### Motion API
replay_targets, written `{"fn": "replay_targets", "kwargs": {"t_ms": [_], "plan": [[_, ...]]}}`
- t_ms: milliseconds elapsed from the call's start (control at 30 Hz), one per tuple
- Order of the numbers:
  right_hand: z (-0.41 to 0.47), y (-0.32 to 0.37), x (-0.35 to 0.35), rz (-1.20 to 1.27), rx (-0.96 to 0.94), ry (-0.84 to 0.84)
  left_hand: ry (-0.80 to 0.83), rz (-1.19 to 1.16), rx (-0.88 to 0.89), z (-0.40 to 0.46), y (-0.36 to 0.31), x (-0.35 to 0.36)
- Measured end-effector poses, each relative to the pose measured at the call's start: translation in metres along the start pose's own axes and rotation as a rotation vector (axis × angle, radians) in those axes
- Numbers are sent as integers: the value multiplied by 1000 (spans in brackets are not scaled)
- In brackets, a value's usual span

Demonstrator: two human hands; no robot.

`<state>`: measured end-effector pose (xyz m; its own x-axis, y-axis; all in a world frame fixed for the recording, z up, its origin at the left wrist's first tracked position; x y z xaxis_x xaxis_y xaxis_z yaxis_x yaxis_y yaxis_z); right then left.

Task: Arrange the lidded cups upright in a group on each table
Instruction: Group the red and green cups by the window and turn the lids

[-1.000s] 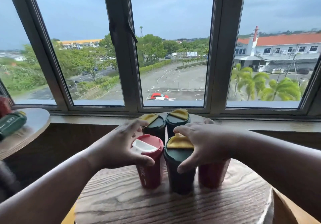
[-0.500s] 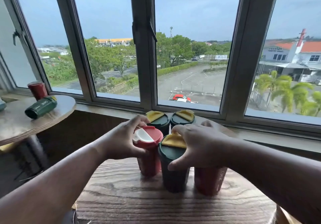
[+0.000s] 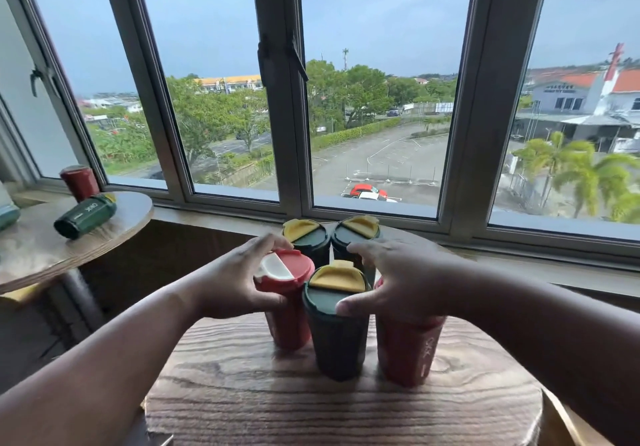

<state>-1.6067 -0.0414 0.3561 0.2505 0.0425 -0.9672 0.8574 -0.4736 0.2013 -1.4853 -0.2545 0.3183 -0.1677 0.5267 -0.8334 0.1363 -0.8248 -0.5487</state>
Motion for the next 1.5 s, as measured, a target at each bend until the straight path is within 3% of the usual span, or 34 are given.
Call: {"fn": "replay_targets", "kwargs": {"t_ms": [200,433,633,967,1500], "plan": [[-26,-41,2,149,-7,-52,-146,274,173,-10,-44,2],[-35,-64,19,228,-30,-25,35,473,150,1,-86,25],[-28,-72,26,301,-20,-97,-8,311,135,8,-93,32],[-2,-86,8,277,-85,-83,-135,328,17,10,-105,38],[30,-105,18,434,-143,-56,-14,374,7,11,-115,34]]}}
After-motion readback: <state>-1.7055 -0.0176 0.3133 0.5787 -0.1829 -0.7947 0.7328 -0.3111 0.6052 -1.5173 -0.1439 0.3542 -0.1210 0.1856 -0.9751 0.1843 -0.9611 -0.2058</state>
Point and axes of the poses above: each hand's wrist, its own z-axis towards the middle knuckle, its own x-axis out of the palm, y = z × x, the point moved 4 cm from there along z, towards the middle knuckle, and after that the axes turned 4 degrees about y, right-handed, at the moved point
